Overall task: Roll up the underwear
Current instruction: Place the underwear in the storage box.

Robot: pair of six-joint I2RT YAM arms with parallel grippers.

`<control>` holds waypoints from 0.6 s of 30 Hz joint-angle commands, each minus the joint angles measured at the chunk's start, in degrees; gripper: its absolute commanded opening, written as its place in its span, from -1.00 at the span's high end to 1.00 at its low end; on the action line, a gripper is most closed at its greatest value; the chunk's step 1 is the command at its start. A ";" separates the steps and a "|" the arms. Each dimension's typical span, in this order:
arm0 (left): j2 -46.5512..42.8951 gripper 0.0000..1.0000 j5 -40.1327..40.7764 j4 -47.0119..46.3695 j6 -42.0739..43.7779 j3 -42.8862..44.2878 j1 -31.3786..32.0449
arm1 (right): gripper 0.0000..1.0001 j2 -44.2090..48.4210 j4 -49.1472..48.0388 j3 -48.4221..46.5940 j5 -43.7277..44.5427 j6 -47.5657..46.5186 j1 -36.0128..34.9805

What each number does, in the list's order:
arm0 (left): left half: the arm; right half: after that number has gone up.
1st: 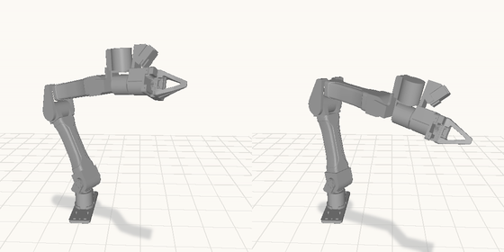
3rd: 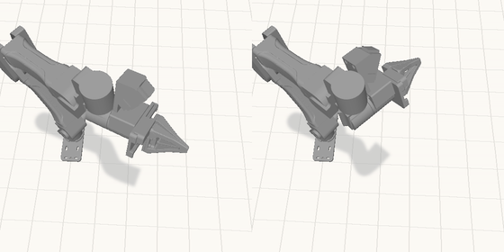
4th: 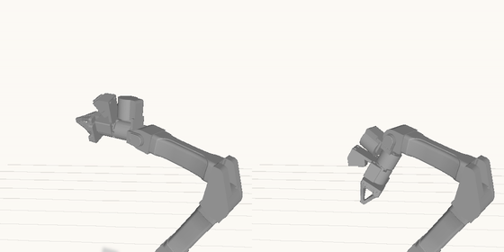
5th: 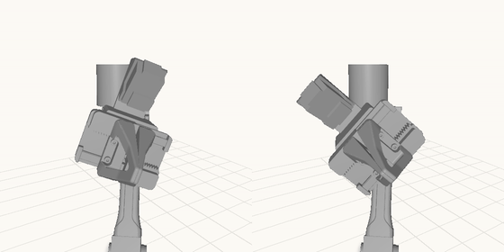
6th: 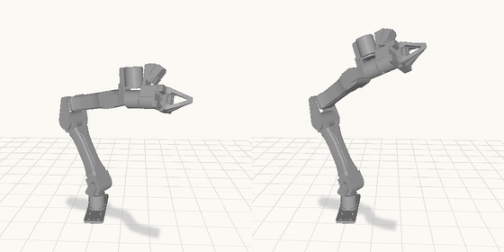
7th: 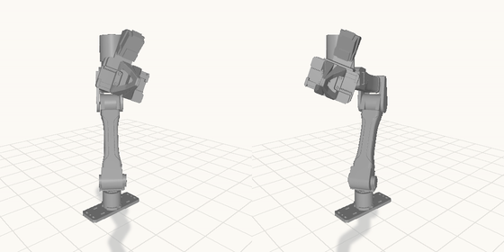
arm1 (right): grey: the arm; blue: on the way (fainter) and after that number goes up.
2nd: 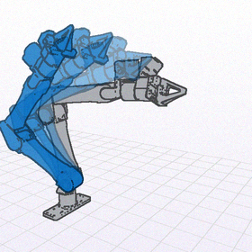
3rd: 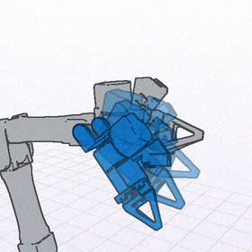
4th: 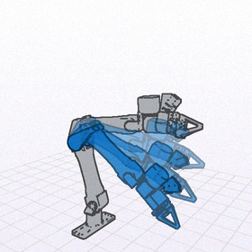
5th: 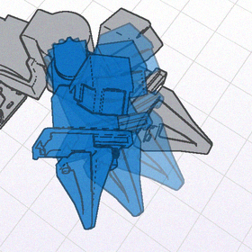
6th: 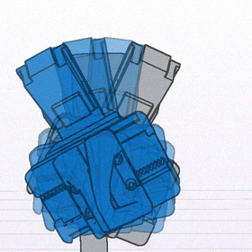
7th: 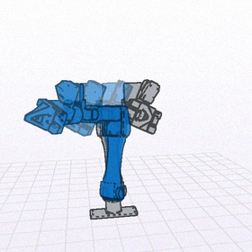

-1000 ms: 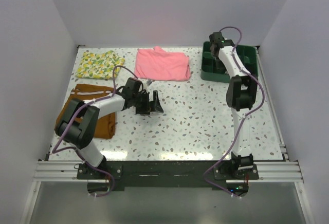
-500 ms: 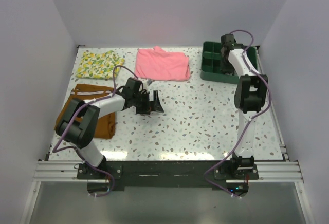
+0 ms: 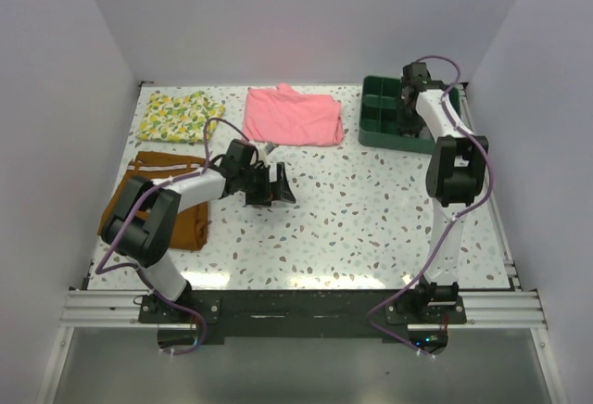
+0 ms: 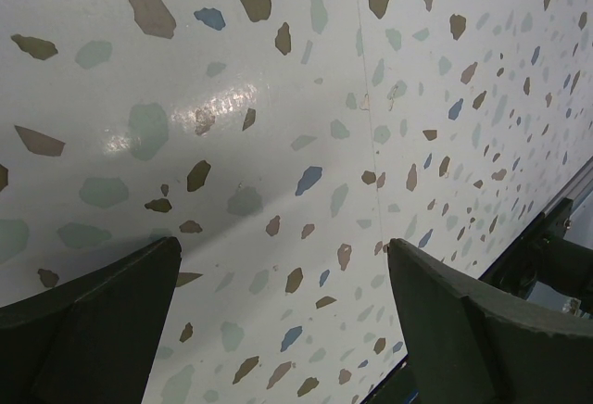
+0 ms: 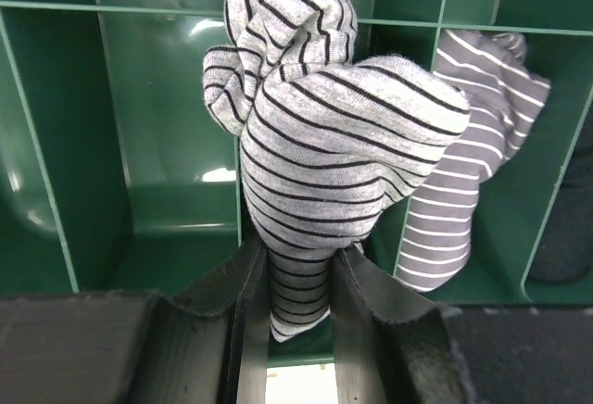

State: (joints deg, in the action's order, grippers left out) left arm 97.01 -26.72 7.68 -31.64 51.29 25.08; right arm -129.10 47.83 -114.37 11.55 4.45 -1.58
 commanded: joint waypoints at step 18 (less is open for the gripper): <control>1.16 -0.97 0.79 1.90 2.28 1.01 -0.38 | 0.81 -2.21 12.46 -3.50 -3.21 1.97 1.50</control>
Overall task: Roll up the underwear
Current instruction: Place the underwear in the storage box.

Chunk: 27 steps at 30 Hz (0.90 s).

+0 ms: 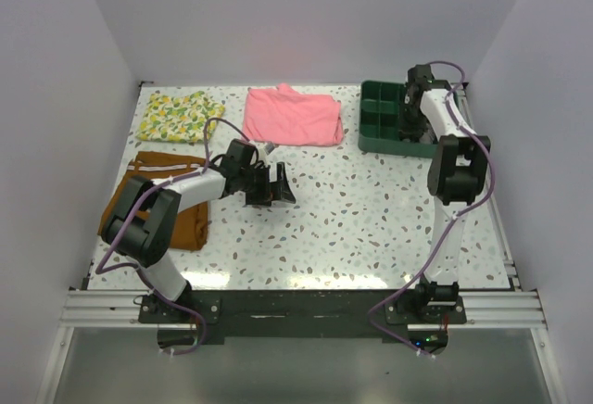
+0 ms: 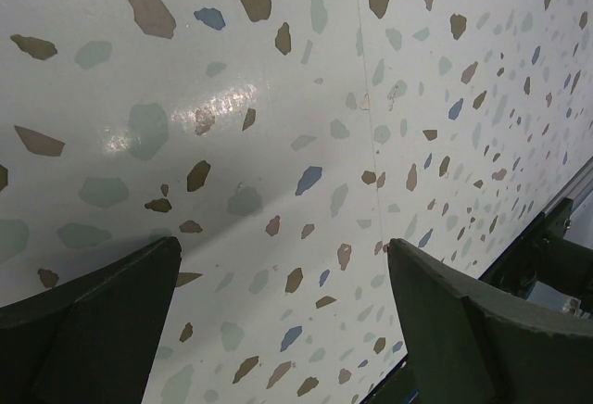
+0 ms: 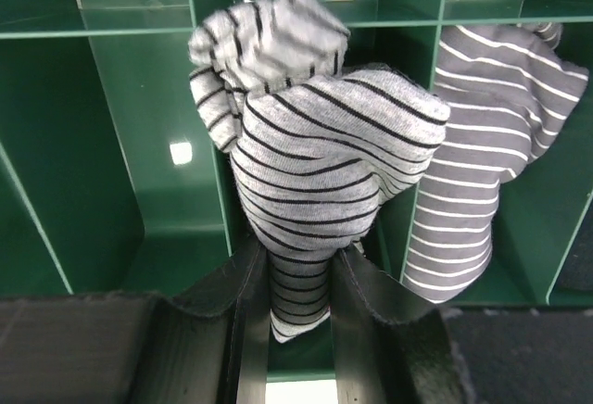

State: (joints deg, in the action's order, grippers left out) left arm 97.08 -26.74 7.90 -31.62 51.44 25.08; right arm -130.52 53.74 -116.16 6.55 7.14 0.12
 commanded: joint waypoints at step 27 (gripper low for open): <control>1.80 -0.96 0.90 2.56 2.70 1.56 -0.38 | 0.72 -4.13 14.82 -8.91 -0.91 -4.06 -0.21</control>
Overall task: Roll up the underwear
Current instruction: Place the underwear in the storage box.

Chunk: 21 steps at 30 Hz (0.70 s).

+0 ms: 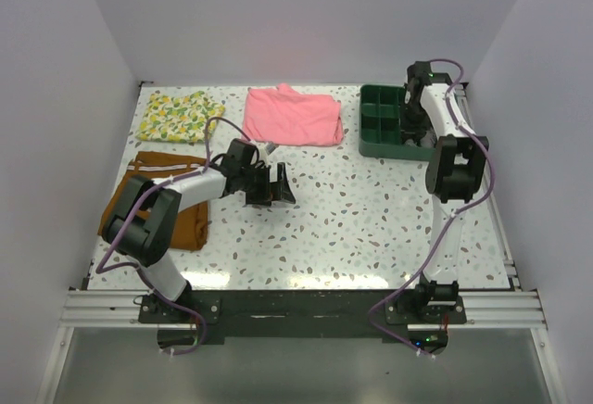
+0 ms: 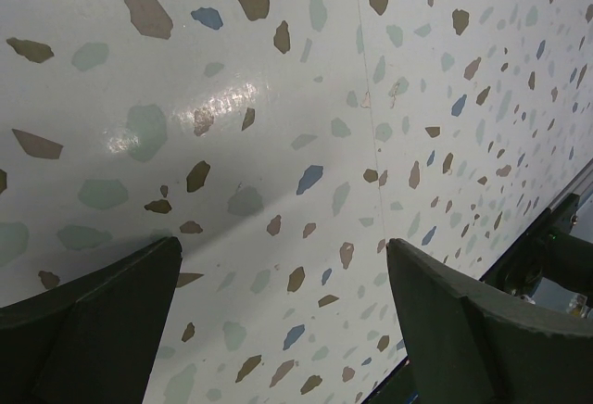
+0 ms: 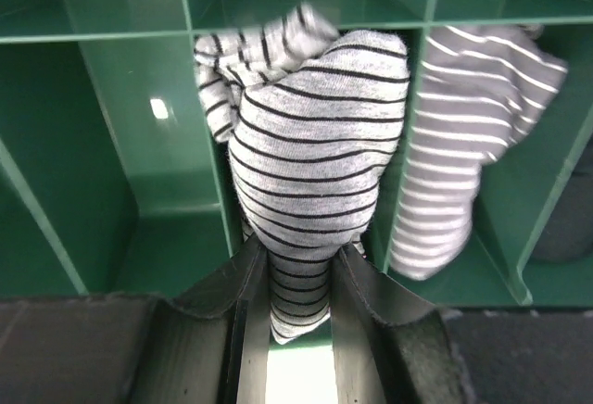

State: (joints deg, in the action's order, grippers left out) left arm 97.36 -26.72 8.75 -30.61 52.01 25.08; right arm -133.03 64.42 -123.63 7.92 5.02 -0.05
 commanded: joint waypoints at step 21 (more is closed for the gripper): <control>2.22 -0.95 0.53 1.70 1.61 1.43 -0.38 | -0.13 5.31 -3.51 3.31 -1.33 -1.76 -0.03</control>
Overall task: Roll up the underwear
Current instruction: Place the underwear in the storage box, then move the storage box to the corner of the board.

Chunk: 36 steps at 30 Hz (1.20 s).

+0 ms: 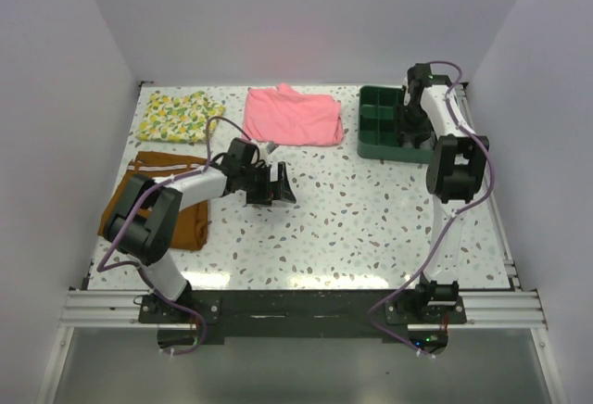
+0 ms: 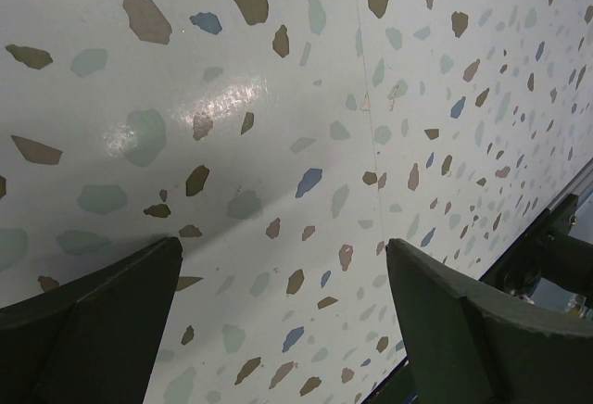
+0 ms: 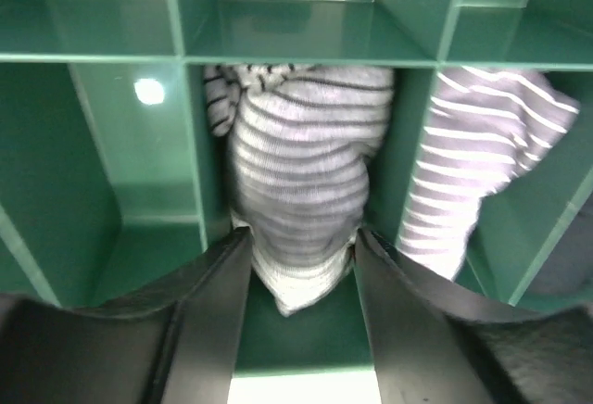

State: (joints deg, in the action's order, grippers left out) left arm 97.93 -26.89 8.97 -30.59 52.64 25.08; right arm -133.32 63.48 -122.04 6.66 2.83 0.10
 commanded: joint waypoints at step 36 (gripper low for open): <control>-3.97 -1.00 1.32 0.87 1.41 0.79 -0.38 | 0.99 4.38 -9.08 7.16 4.07 3.24 -0.27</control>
State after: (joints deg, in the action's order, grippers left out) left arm 97.27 -25.74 9.43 -30.35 52.66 25.08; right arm -127.48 51.99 -112.73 8.19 6.20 -0.08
